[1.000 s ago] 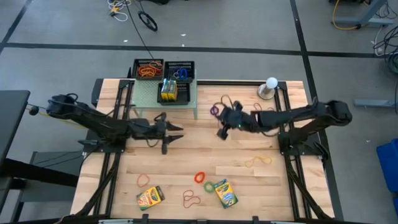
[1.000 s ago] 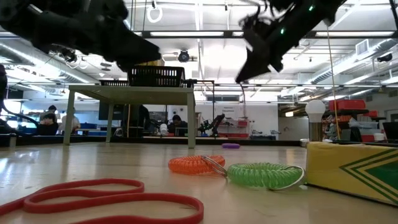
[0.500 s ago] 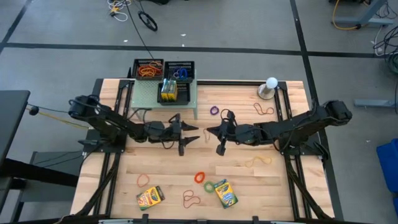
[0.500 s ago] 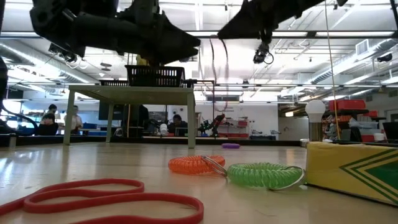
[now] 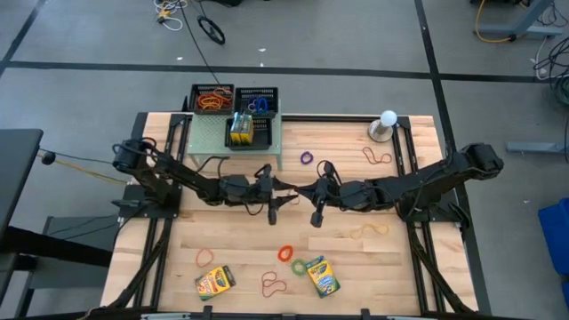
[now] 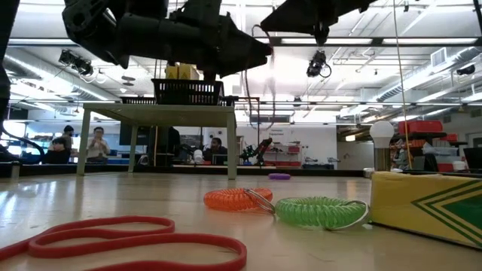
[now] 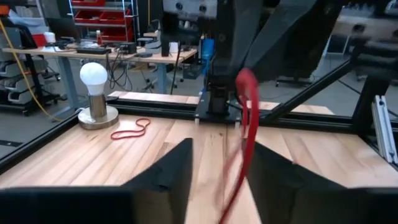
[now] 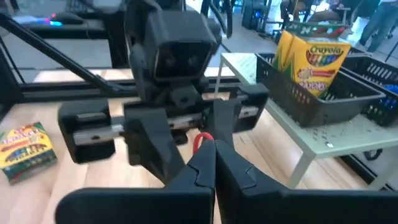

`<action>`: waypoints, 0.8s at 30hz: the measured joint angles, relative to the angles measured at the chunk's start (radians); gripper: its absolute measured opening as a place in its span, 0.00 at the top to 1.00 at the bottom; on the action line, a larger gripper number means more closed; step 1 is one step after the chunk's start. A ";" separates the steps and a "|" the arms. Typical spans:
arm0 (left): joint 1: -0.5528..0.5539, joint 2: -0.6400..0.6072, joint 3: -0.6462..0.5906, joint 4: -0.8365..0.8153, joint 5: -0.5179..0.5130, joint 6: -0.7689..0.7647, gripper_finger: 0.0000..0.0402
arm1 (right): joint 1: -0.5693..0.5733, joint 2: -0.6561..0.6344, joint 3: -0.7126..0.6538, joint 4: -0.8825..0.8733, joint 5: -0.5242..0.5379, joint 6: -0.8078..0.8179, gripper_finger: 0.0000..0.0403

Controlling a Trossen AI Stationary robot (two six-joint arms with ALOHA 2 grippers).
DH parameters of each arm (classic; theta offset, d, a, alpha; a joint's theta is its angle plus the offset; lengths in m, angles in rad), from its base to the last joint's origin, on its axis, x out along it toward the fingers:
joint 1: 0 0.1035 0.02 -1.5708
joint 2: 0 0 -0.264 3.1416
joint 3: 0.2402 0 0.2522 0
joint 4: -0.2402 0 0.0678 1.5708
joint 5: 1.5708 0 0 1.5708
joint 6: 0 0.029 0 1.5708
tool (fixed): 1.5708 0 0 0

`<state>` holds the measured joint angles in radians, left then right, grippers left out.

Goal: Pick & Place Office Desk Supplies
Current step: Put the red rubber band into the top left black bin on the shelf

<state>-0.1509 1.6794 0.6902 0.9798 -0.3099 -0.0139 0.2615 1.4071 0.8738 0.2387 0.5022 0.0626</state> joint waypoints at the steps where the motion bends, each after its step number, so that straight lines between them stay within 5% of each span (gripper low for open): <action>1: 0.000 0.000 -0.001 0.003 0.000 0.000 0.67 | 0.000 0.000 0.000 0.006 0.000 0.000 1.00; 10: 0.000 0.000 0.000 0.026 0.022 0.014 0.98 | 0.001 0.000 0.000 0.023 0.000 -0.010 1.00; 16: 0.000 -0.049 0.000 -0.048 0.006 0.017 0.99 | 0.001 0.000 0.000 0.028 0.000 0.004 0.94; 24: -0.029 -0.228 -0.001 -0.246 -0.134 0.041 0.99 | 0.001 0.000 0.000 0.022 0.046 0.000 0.75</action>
<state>-0.1797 1.4513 0.6891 0.7338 -0.4438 0.0269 0.2626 1.4071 0.8738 0.2609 0.5479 0.0628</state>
